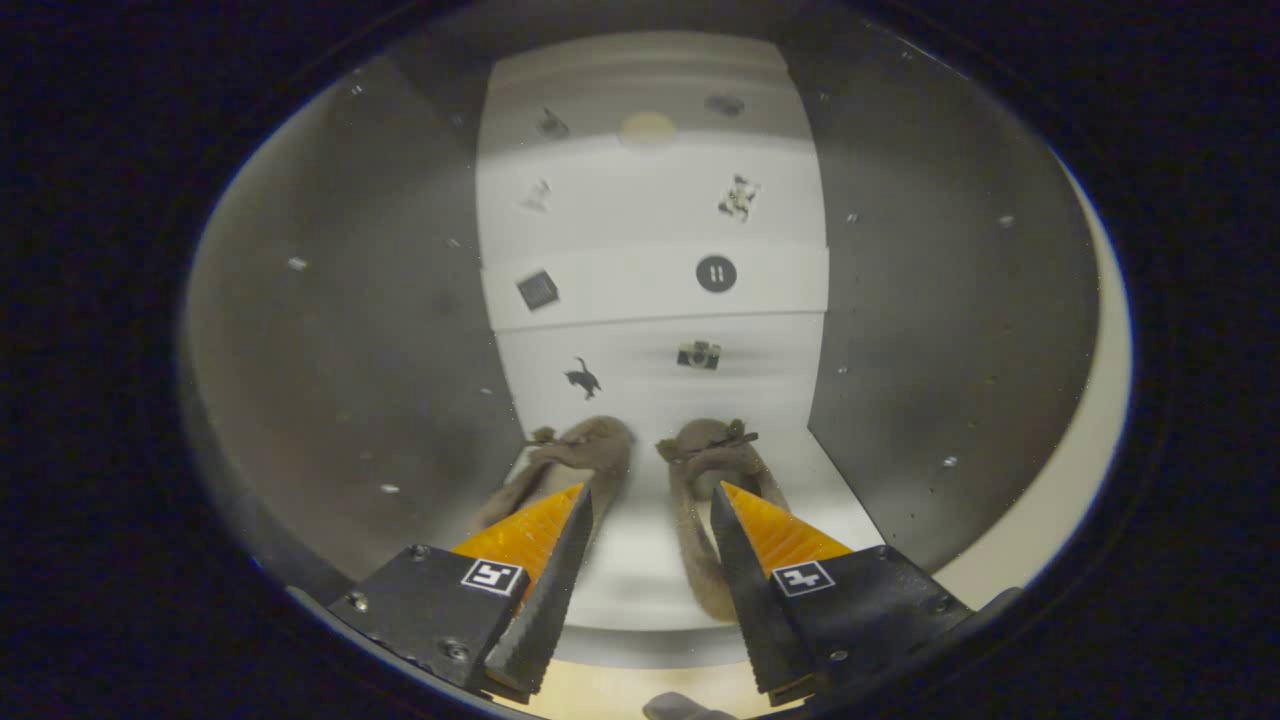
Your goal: Open the shoe cabinet door, grab the shoes and put them into the shoe cabinet, then close the shoe cabinet door.
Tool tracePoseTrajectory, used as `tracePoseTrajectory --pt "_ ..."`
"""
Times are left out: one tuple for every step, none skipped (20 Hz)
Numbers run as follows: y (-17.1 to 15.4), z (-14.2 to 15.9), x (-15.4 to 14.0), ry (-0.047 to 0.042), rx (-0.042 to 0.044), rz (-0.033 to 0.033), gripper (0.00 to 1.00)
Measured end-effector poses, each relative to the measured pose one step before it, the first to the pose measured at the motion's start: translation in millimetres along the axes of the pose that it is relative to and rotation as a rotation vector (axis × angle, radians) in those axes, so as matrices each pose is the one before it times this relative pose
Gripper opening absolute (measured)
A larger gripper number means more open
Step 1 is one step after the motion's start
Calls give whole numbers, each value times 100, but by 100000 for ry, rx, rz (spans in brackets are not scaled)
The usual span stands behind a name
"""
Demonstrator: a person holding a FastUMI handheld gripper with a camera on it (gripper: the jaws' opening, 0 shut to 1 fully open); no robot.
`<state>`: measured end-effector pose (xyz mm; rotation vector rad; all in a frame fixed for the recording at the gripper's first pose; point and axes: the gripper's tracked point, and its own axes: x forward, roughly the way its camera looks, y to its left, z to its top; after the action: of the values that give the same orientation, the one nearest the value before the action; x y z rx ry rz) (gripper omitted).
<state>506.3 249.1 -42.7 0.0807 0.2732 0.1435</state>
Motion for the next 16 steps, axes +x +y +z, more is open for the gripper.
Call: tracePoseTrajectory --pt "352 477 -2513 -3399 -1429 1428 77" --pt "449 510 -2533 -3509 -1465 1248 79" --pt "693 118 -2565 -2459 -1367 1637 89" --pt "260 407 -2699 -2213 -801 39 96" --pt "144 82 -2442 -1771 -257 -70 100" --pt "48 1 -2431 -1655 -631 -128 100" --pt "135 -112 -2419 -1017 -716 -5 100" --pt "-106 -187 -2450 -749 130 -505 100" --pt "-45 -172 -2393 -1362 241 -67 100" --pt "12 -56 -2347 -1308 -84 -46 100" --pt "-248 -133 -2263 -948 -97 -674 100" --pt "-121 -169 -2255 -385 -35 -128 100" --pt "-297 -434 -2228 167 153 -565 100" --pt "-335 -152 -2056 -297 -47 23 100" --pt "-324 -109 -1899 -217 -273 291 100" --pt "-543 -185 -1970 322 -387 302 100"
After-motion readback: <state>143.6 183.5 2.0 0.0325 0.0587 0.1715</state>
